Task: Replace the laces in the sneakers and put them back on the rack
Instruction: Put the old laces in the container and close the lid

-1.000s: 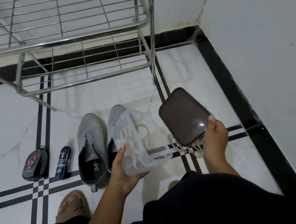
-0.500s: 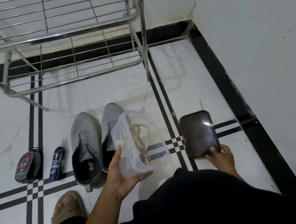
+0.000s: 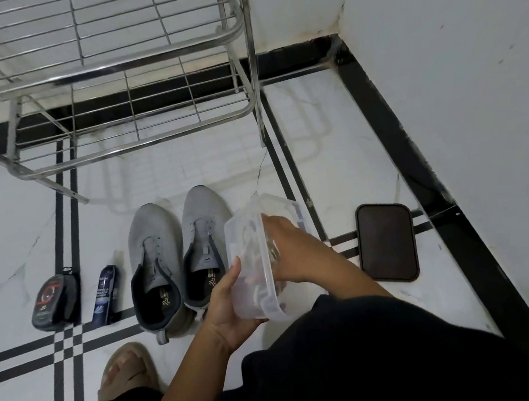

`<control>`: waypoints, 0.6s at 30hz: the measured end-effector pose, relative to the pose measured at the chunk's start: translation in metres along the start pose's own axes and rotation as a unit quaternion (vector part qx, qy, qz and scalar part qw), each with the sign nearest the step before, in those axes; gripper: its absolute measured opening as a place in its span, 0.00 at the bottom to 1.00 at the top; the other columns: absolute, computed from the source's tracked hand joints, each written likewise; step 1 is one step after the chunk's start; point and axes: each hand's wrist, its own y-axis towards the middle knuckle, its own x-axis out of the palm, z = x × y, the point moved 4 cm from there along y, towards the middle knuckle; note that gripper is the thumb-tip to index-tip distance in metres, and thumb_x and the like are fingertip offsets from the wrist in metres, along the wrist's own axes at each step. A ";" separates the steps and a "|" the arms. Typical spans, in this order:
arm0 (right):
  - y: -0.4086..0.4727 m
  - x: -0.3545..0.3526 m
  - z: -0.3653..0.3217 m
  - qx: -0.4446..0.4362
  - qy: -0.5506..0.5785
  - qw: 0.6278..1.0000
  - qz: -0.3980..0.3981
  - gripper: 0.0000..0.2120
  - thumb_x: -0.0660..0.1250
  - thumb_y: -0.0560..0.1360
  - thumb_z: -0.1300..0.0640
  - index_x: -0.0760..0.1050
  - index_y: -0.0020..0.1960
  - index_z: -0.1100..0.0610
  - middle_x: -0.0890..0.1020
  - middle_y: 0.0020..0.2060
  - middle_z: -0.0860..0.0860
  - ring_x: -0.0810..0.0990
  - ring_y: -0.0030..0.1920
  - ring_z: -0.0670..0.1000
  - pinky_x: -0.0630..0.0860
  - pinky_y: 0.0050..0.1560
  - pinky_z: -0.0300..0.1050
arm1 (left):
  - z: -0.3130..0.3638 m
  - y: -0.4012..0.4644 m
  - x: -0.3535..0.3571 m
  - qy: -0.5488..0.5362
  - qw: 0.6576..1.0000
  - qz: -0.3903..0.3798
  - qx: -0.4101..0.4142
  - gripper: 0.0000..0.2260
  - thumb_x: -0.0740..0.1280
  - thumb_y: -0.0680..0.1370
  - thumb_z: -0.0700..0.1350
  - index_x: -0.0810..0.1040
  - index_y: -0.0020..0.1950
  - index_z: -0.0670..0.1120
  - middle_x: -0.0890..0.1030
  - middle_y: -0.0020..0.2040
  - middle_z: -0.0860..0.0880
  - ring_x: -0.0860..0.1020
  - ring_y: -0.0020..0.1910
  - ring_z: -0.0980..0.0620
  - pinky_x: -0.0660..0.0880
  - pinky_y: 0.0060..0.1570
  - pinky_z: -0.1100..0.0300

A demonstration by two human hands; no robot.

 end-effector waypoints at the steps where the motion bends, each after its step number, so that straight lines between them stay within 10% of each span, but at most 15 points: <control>1: 0.007 0.008 -0.005 0.004 -0.066 0.997 -0.025 0.38 0.73 0.71 0.50 0.57 0.75 0.54 0.67 0.69 0.54 0.73 0.64 0.55 0.74 0.60 0.53 | 0.001 0.000 0.000 0.007 1.000 0.003 -0.002 0.34 0.83 0.54 0.56 0.83 0.56 0.41 0.79 0.58 0.37 0.77 0.54 0.38 0.73 0.58 0.42; 8: 0.020 0.040 -0.011 -0.059 -0.117 0.987 -0.094 0.14 0.67 0.75 0.63 0.73 0.59 0.55 0.76 0.49 0.53 0.76 0.44 0.51 0.70 0.44 0.42 | 0.014 -0.003 -0.008 -0.052 0.997 0.043 0.044 0.34 0.84 0.50 0.56 0.84 0.51 0.40 0.83 0.46 0.39 0.83 0.42 0.43 0.81 0.38 0.48; 14: 0.016 -0.021 0.000 0.026 0.317 0.948 -0.020 0.12 0.70 0.70 0.70 0.78 0.46 0.55 0.82 0.40 0.50 0.83 0.42 0.50 0.79 0.42 0.43 | 0.032 -0.004 -0.012 -0.089 0.994 0.039 0.044 0.44 0.79 0.59 0.60 0.71 0.71 0.45 0.75 0.66 0.38 0.74 0.64 0.34 0.66 0.63 0.31; 18: 0.026 -0.062 0.028 0.050 0.410 0.910 0.048 0.11 0.72 0.71 0.70 0.76 0.52 0.64 0.83 0.40 0.54 0.84 0.38 0.50 0.81 0.37 0.42 | 0.053 -0.012 -0.030 -0.172 0.981 0.005 0.090 0.45 0.78 0.61 0.59 0.66 0.74 0.49 0.68 0.71 0.35 0.67 0.70 0.32 0.68 0.60 0.30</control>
